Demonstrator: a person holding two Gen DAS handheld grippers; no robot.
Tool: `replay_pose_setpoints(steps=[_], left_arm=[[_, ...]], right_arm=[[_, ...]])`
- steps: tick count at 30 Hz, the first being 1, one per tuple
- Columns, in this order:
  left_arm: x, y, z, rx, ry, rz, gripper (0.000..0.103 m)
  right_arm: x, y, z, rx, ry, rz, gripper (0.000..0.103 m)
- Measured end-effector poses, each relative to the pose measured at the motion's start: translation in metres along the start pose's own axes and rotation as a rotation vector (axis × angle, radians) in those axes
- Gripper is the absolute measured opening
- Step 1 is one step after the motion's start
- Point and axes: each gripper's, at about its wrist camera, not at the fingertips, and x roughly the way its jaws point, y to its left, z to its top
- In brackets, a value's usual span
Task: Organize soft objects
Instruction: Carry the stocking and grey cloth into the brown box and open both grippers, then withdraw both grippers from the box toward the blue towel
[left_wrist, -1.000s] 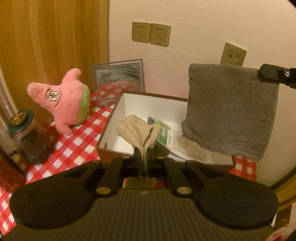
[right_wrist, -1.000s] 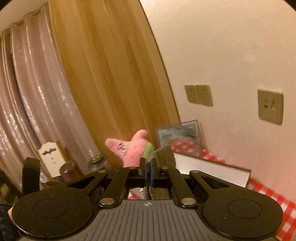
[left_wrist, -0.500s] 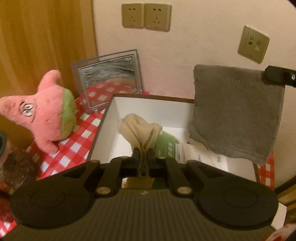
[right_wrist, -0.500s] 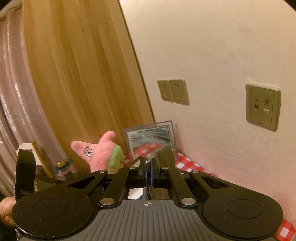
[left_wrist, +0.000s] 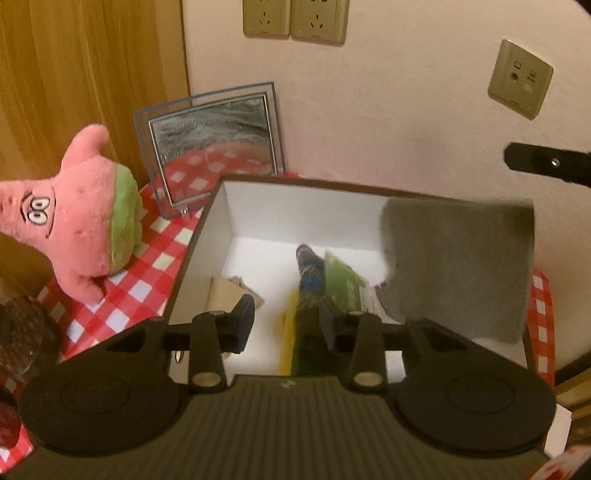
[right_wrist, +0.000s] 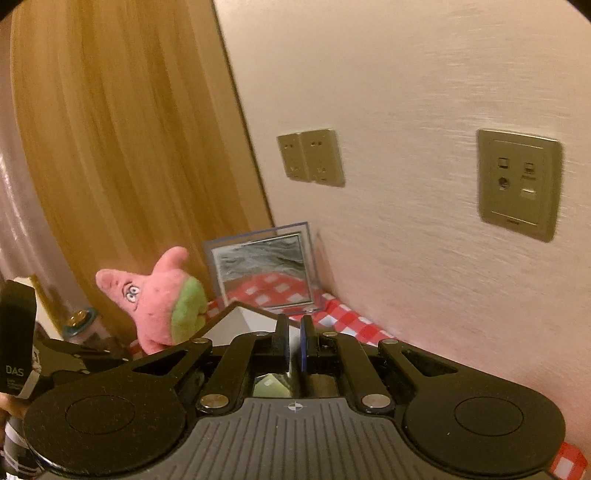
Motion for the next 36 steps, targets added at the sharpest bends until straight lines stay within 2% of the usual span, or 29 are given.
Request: replay_pose_setpoints(steps=[3, 7, 8, 10, 13, 18, 23, 36], left_arm=[[-0.005, 0.001, -0.007, -0.007, 0.008, -0.006, 0.035], [-0.014, 0.001, -0.017, -0.010, 0.021, -0.022, 0.035], [-0.017, 0.001, -0.018, -0.010, 0.022, -0.026, 0.035], [-0.023, -0.001, -0.022, -0.011, 0.023, -0.041, 0.035], [-0.032, -0.005, -0.025, -0.010, 0.022, -0.070, 0.035], [-0.047, -0.015, -0.027, -0.008, 0.008, -0.087, 0.035], [-0.067, -0.022, -0.034, -0.004, -0.005, -0.103, 0.035], [-0.126, -0.028, -0.081, -0.038, -0.023, -0.097, 0.035]], right_arm=[[0.003, 0.005, -0.003, -0.018, 0.020, 0.010, 0.006], [0.004, 0.005, -0.007, -0.007, 0.053, 0.013, 0.017], [0.003, 0.003, -0.008, 0.005, 0.064, 0.013, 0.023], [-0.002, 0.001, -0.011, 0.024, 0.089, 0.002, 0.044], [-0.014, -0.002, -0.020, 0.034, 0.107, -0.004, 0.054], [-0.027, -0.001, -0.040, 0.052, 0.154, -0.023, 0.055], [-0.050, 0.003, -0.059, 0.077, 0.156, -0.025, 0.056], [-0.112, 0.029, -0.088, 0.098, 0.139, -0.062, 0.058]])
